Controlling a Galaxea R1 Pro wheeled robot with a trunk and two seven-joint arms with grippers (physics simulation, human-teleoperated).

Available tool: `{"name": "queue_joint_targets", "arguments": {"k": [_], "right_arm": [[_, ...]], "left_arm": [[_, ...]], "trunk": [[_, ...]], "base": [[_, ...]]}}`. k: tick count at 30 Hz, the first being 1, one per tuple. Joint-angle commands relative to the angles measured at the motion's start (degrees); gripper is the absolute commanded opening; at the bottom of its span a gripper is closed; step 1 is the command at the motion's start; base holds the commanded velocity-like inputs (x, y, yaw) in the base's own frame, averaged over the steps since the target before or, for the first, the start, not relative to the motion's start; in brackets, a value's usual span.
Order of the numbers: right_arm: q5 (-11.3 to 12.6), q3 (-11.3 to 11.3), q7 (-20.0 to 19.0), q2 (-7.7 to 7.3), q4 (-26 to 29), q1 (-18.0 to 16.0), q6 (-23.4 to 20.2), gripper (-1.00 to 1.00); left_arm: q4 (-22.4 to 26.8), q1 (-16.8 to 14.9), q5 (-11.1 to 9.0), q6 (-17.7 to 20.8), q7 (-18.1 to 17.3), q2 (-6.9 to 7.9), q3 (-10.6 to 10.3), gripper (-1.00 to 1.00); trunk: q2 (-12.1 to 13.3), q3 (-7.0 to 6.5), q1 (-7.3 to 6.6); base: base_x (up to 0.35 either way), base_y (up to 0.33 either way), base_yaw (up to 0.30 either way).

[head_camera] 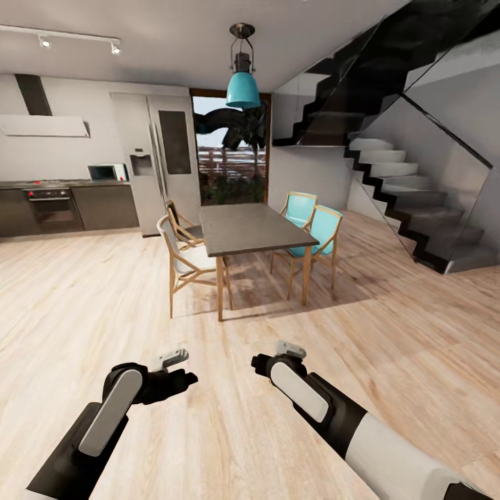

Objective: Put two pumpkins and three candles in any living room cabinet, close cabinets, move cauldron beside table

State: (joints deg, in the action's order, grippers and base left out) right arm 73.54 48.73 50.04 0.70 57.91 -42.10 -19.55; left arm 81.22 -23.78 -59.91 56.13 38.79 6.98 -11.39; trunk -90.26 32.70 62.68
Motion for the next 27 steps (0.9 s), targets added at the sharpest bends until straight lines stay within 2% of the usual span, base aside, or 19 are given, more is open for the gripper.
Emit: {"name": "queue_joint_targets", "arguments": {"k": [1,20,27], "right_arm": [[0.2,0.1,0.3,0.0,0.0,-0.1,-0.2,1.0],[1.0,0.1,0.3,0.0,-1.1,-0.1,-0.5,1.0],[1.1,0.1,0.4,0.0,-2.2,-0.1,-0.6,1.0]], "left_arm": [[0.1,0.0,-0.6,0.0,0.6,0.05,-0.1,1.0],[0.0,0.0,-0.5,0.0,0.7,0.05,-0.1,1.0],[0.0,0.0,-0.5,0.0,0.7,0.05,-0.2,1.0]], "trunk": [[0.0,0.01,0.0],[0.0,-0.84,0.0],[0.0,-0.98,0.0]], "base": [[0.0,0.0,-0.269],[0.0,-0.002,-0.271],[0.026,-0.164,-0.286]]}}
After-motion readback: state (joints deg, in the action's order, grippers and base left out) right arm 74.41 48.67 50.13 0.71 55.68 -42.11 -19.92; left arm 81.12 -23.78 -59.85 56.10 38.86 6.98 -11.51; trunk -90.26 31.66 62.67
